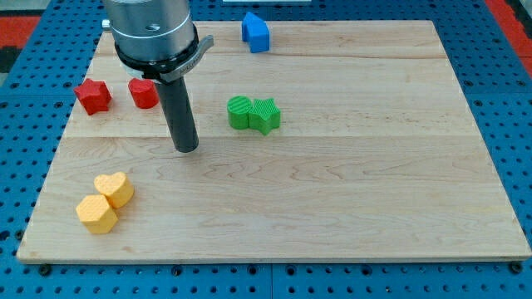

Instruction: Separate the green blocks

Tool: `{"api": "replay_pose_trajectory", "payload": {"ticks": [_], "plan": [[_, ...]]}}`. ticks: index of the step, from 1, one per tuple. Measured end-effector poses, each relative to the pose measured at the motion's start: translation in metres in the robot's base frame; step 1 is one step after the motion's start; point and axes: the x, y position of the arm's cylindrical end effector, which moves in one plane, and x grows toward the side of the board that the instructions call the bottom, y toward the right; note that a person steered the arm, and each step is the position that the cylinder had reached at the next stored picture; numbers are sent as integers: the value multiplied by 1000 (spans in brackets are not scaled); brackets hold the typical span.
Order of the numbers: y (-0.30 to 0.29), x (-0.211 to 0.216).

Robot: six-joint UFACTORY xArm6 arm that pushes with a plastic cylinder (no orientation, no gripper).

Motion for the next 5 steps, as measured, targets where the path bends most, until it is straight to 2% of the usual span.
{"api": "replay_pose_trajectory", "payload": {"ticks": [5], "plan": [[1, 1]]}}
